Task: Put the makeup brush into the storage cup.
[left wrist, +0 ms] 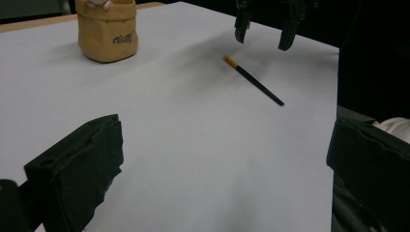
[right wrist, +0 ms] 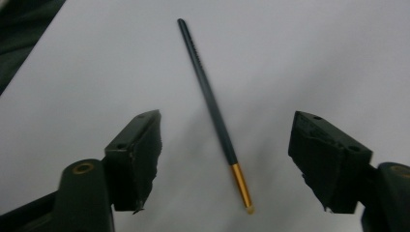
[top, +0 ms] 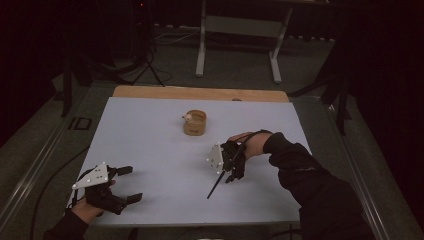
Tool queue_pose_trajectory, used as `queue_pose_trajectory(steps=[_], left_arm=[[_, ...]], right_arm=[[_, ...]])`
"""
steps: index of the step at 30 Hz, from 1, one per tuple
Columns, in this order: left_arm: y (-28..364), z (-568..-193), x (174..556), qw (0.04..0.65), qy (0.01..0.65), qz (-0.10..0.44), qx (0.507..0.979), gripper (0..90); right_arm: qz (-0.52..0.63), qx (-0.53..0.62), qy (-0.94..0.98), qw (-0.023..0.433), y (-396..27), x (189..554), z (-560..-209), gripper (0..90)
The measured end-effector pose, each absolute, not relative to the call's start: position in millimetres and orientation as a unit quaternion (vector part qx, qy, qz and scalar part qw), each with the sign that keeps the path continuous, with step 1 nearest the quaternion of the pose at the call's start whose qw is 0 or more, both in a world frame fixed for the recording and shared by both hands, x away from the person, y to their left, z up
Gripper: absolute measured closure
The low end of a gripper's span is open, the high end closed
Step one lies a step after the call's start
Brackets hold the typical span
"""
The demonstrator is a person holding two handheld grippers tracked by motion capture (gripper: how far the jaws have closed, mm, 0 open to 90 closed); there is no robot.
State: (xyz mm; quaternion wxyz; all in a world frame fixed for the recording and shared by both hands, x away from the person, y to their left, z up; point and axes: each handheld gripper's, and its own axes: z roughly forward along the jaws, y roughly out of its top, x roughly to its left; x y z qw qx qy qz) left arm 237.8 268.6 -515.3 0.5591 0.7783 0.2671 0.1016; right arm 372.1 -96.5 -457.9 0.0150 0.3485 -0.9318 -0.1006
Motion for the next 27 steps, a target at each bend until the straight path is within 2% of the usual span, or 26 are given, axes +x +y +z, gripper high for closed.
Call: queue_pose_trajectory(steps=[2,3,8,9,11,24,27], left_arm=[[269,-515,238,0.560,0.268,0.101,0.777,0.3],[269,-515,238,0.559,0.267,0.101,0.779,0.3],[269,-515,238,0.560,0.267,0.100,0.778,0.4],[269,-515,238,0.559,0.267,0.101,0.778,0.3],[269,-516,238,0.560,0.267,0.100,0.778,0.4],[270,-516,239,0.562,0.272,0.096,0.775,0.3],[269,-517,239,0.560,0.270,0.095,0.777,0.3]], right_arm=[[-0.091,0.355,-0.930,0.023,-96,371,-459,30.7],[-0.086,0.360,-0.929,0.025,-95,371,-460,36.0],[-0.084,0.377,-0.922,0.029,-93,370,-466,40.4],[-0.090,0.380,-0.920,0.016,-91,371,-468,46.9],[-0.099,0.396,-0.913,0.012,-91,369,-469,52.8],[-0.089,0.395,-0.914,0.022,-94,377,-482,59.1],[-0.078,0.399,-0.913,0.026,-94,379,-487,66.0]])
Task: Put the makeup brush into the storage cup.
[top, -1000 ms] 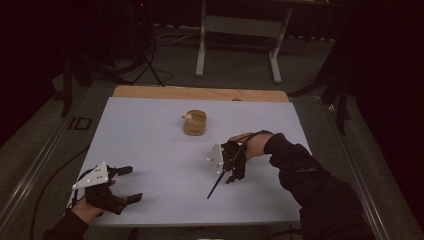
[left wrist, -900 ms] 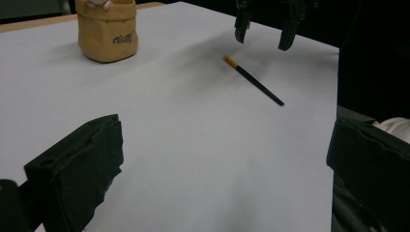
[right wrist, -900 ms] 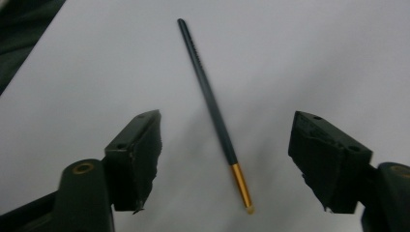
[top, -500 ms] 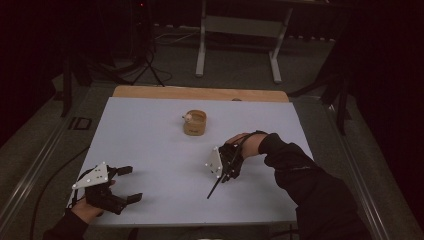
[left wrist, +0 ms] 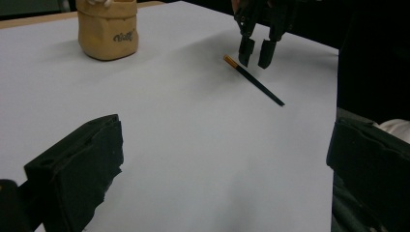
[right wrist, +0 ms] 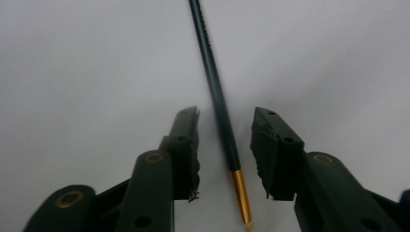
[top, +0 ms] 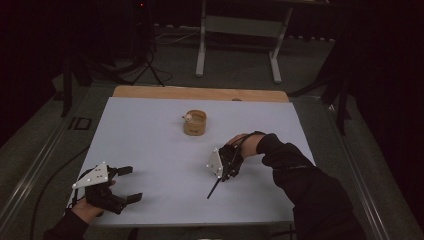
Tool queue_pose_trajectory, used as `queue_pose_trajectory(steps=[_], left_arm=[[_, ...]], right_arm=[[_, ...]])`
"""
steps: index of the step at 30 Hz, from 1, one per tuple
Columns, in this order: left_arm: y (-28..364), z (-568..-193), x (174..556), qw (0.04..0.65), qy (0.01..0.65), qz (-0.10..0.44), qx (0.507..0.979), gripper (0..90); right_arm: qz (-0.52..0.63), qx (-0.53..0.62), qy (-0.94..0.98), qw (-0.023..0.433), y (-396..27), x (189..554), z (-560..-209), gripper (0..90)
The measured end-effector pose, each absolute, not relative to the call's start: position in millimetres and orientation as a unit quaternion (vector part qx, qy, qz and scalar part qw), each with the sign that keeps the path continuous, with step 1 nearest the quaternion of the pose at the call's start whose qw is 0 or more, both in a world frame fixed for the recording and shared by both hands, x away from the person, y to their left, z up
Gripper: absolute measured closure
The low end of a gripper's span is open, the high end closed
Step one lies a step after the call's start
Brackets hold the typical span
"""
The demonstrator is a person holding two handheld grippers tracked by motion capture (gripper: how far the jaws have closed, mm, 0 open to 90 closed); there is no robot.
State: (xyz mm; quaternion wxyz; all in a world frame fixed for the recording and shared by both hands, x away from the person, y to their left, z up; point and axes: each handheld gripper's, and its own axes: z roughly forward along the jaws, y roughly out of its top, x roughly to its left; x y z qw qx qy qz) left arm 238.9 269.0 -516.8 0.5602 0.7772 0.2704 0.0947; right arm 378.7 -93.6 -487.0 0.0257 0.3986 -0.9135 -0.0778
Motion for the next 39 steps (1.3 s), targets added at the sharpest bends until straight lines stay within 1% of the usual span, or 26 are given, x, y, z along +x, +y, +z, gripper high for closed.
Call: queue_pose_trajectory(steps=[7,10,11,14,16,17,19,22,24,25,32,34,39], left_arm=[[270,-517,239,0.561,0.272,0.094,0.776,0.3],[270,-518,239,0.560,0.272,0.094,0.777,0.3],[270,-518,239,0.561,0.272,0.094,0.777,0.3],[270,-518,239,0.562,0.274,0.093,0.775,0.4],[270,-518,239,0.560,0.274,0.093,0.776,0.4],[270,-518,239,0.561,0.274,0.093,0.776,0.4],[270,-518,239,0.559,0.273,0.094,0.777,0.3],[269,-518,239,0.559,0.273,0.093,0.778,0.3],[269,-518,239,0.559,0.273,0.094,0.777,0.3],[269,-518,239,0.560,0.273,0.095,0.777,0.4],[269,-518,239,0.559,0.272,0.095,0.778,0.4],[269,-518,239,0.559,0.272,0.094,0.777,0.4],[268,-517,239,0.558,0.271,0.096,0.778,0.3]], right_arm=[[-0.065,0.410,-0.910,0.018,-91,380,-495,66.2],[-0.058,0.414,-0.908,0.017,-90,381,-499,68.1],[-0.058,0.418,-0.906,0.014,-90,382,-500,70.9],[-0.057,0.421,-0.905,0.013,-90,383,-502,73.4],[-0.050,0.423,-0.905,0.020,-89,384,-504,74.1],[-0.050,0.425,-0.904,0.021,-89,384,-504,76.5],[-0.050,0.426,-0.903,0.027,-89,383,-504,77.7],[-0.044,0.419,-0.906,0.033,-88,384,-504,82.0],[-0.040,0.411,-0.910,0.042,-86,385,-503,82.4],[-0.038,0.413,-0.909,0.040,-86,384,-503,82.4],[-0.050,0.343,-0.936,0.054,-83,391,-494,82.6],[-0.053,0.308,-0.948,0.067,-82,392,-488,82.6],[-0.060,0.257,-0.962,0.075,-83,394,-475,82.6]])
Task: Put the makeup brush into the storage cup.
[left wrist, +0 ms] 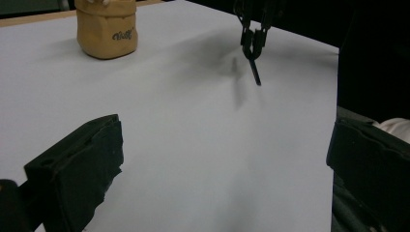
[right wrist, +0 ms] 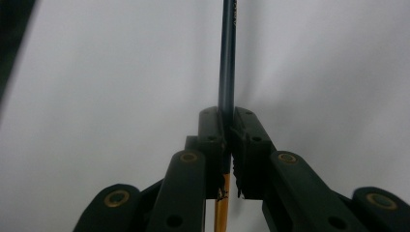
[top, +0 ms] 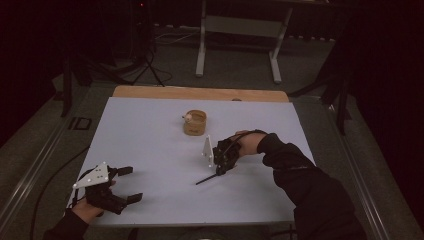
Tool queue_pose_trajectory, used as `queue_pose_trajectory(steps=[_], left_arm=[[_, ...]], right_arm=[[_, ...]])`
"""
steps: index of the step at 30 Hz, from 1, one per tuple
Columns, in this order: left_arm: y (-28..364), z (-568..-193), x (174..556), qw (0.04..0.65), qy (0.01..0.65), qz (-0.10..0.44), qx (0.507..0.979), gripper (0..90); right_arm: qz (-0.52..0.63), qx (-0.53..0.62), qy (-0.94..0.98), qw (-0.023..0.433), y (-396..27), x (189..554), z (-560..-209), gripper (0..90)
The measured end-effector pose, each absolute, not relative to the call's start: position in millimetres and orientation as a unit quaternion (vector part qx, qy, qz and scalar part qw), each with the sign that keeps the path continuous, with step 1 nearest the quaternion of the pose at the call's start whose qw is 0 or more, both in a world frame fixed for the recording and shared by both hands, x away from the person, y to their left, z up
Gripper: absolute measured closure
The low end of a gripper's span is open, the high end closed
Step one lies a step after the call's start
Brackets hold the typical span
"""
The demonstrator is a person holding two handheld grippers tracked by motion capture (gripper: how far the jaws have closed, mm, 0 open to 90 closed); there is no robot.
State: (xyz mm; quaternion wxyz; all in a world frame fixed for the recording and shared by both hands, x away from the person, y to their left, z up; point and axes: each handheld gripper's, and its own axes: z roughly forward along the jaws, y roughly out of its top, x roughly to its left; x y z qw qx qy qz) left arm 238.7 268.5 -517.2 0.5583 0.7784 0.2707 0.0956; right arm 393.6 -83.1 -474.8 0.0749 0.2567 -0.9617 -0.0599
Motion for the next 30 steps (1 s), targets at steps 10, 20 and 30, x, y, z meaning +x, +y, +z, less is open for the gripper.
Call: queue_pose_trajectory(steps=[10,20,30], left_arm=[[266,-516,238,0.555,0.266,0.097,0.782,0.4],[261,-516,237,0.556,0.253,0.095,0.786,0.3],[246,-508,237,0.558,0.236,0.097,0.789,0.4]], right_arm=[[-0.076,0.212,-0.972,0.064,-90,388,-462,82.7],[-0.105,0.165,-0.978,0.066,-103,382,-457,82.7],[-0.118,0.095,-0.987,0.054,-113,374,-455,82.6]])
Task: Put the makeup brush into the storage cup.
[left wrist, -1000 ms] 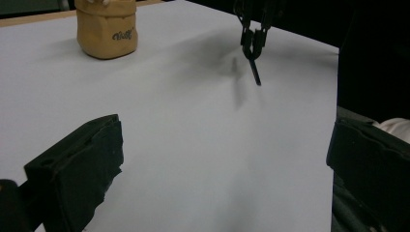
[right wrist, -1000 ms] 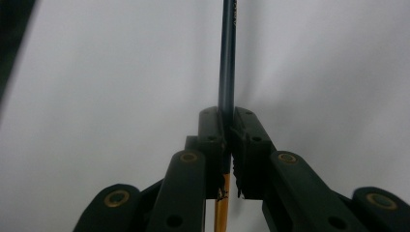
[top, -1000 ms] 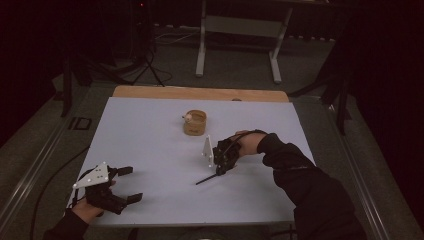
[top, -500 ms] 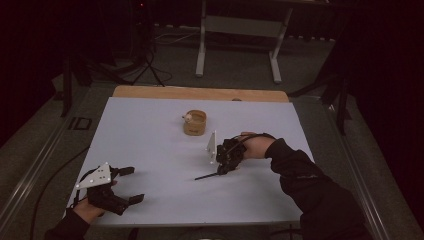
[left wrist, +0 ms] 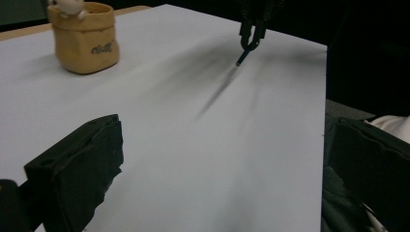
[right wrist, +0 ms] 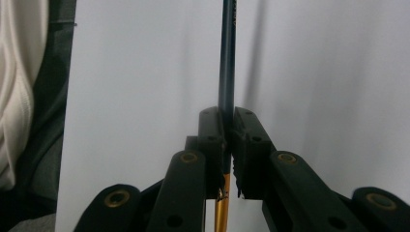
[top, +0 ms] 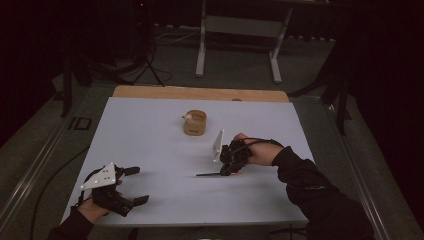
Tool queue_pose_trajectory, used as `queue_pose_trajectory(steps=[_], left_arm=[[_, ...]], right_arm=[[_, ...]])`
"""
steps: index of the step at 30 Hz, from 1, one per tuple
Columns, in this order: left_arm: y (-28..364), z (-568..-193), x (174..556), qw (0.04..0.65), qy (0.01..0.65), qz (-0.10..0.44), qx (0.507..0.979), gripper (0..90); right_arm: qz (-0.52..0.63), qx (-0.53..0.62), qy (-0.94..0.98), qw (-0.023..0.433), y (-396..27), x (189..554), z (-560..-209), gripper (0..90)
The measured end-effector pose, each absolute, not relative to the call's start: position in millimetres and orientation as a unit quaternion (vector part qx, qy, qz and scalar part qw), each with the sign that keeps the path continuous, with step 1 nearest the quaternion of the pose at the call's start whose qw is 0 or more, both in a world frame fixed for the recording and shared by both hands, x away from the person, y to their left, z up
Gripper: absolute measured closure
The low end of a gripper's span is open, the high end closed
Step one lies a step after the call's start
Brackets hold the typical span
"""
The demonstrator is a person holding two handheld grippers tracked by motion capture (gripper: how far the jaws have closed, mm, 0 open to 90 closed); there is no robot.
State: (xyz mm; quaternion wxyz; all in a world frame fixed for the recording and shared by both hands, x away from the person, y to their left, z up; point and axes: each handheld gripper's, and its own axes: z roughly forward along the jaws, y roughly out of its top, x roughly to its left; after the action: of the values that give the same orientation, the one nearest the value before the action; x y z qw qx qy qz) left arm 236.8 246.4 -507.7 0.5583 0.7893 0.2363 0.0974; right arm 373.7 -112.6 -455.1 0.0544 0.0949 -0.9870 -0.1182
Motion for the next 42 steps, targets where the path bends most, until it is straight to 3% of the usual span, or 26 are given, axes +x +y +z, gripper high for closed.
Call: queue_pose_trajectory(steps=[12,21,27,34,42], left_arm=[[205,-477,235,0.545,0.192,0.169,0.798,0.4],[171,-466,245,0.482,0.162,0.151,0.848,0.3],[154,-457,252,0.453,0.139,0.176,0.863,0.4],[133,-446,257,0.437,0.104,0.204,0.870,7.9],[102,-445,259,0.375,0.047,0.254,0.890,15.0]], right_arm=[[-0.113,0.091,-0.989,0.036,-123,366,-445,82.7],[-0.100,0.044,-0.992,0.061,-126,370,-442,82.7],[-0.086,0.017,-0.994,0.066,-127,372,-440,82.7],[-0.081,-0.015,-0.993,0.082,-126,376,-440,82.8],[-0.077,-0.032,-0.992,0.096,-123,379,-438,82.8]])
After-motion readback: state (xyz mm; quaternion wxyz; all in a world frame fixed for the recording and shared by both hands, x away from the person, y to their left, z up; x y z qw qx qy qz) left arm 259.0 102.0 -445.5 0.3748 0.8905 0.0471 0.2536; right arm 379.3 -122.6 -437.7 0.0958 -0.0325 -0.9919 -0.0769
